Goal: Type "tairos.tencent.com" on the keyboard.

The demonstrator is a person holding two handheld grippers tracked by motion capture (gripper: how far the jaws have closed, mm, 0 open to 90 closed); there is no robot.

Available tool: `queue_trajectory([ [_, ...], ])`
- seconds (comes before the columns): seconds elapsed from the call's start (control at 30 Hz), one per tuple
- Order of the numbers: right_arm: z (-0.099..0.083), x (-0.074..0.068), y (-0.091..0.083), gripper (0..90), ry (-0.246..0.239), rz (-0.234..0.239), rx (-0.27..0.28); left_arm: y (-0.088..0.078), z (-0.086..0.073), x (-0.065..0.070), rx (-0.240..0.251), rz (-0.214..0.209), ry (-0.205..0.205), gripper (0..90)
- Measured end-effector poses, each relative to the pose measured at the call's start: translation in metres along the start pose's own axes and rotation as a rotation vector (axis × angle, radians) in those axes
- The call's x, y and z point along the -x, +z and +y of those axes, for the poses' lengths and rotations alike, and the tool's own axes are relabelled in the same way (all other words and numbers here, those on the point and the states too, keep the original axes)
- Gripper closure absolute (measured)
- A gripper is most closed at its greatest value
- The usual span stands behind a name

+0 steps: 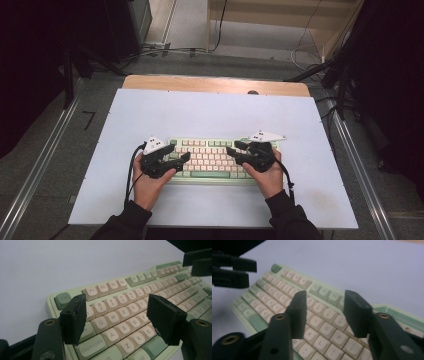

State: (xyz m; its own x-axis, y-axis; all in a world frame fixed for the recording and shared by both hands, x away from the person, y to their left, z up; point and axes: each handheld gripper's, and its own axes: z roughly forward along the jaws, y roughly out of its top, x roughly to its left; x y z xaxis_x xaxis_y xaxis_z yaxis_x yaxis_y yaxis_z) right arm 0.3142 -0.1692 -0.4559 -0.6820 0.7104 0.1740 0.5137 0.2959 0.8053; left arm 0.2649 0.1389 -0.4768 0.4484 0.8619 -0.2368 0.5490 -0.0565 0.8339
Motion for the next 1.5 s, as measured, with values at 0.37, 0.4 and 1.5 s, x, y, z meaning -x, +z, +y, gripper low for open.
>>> queue_trajectory([
  [0.37,0.003,0.013,-0.017,37.6,0.047,-0.035,0.046,-0.002,0.0,0.003,0.001,-0.003,0.005,40.7],
  [0.4,0.003,0.013,-0.018,37.6,0.049,-0.036,0.045,-0.003,0.0,0.004,-0.004,-0.003,0.011,42.9],
  [1.5,0.002,0.013,-0.02,40.0,0.038,-0.045,0.031,0.005,-0.005,0.01,-0.057,-0.044,0.062,90.0],
])
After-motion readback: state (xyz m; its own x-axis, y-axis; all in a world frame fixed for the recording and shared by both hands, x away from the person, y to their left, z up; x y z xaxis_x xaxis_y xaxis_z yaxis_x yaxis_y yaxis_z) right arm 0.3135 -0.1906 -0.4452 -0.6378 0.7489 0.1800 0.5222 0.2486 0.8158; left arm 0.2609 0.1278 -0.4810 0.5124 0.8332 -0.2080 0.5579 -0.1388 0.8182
